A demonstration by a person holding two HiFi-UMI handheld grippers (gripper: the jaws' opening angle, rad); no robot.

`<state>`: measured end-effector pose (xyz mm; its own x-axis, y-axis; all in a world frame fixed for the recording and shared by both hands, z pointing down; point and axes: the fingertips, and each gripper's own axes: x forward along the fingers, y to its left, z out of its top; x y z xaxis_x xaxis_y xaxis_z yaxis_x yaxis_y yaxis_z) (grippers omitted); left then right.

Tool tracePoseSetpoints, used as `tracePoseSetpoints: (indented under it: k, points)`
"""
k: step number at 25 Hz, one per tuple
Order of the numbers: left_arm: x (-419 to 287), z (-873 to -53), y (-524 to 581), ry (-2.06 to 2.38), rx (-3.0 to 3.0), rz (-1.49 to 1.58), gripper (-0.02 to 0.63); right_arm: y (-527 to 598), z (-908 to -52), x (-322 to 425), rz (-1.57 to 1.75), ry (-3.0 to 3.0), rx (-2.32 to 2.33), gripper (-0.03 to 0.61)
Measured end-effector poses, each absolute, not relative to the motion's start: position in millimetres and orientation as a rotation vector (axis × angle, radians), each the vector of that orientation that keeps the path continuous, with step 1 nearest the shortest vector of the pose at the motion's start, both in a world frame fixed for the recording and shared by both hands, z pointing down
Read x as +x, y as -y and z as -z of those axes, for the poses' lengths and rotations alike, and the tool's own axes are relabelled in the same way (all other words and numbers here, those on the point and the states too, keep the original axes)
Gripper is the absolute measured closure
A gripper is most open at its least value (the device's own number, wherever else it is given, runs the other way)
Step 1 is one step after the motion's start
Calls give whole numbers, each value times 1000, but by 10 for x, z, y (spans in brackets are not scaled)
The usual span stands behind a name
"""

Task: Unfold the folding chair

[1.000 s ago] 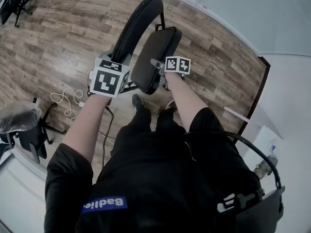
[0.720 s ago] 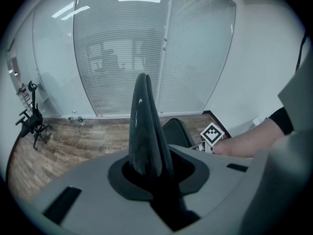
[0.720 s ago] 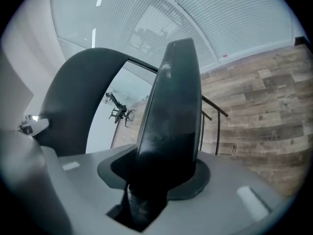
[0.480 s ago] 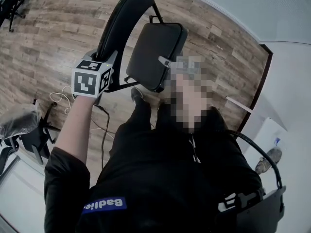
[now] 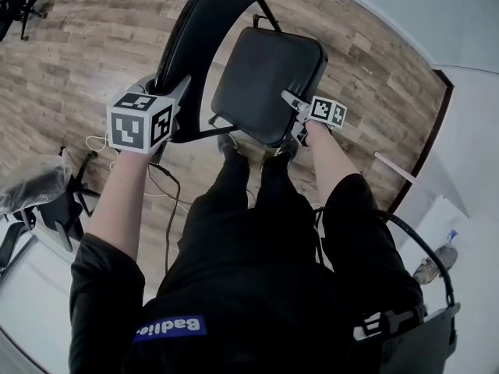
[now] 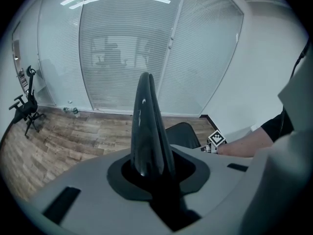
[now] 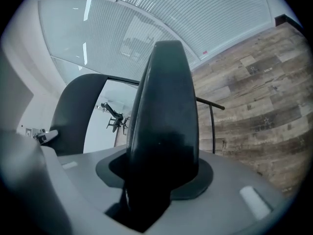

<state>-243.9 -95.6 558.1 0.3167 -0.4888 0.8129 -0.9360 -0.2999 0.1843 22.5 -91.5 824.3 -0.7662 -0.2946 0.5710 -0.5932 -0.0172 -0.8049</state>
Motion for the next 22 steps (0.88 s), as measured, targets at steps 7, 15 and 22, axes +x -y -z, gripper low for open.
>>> tracePoseSetpoints:
  k: [7,15,22]
  points:
    - [-2327,-5741,938,1251,1915,-832,525,840,-8570,566,-1894,2003,923,373]
    - [-2233,-5945,915,1242,1928,-813,523,768,-8932,911,-1921,2012,909,352]
    - [-2143,-6121,942,1237,1939,-794,520,757,-9229,1194,-1943,2043,897,336]
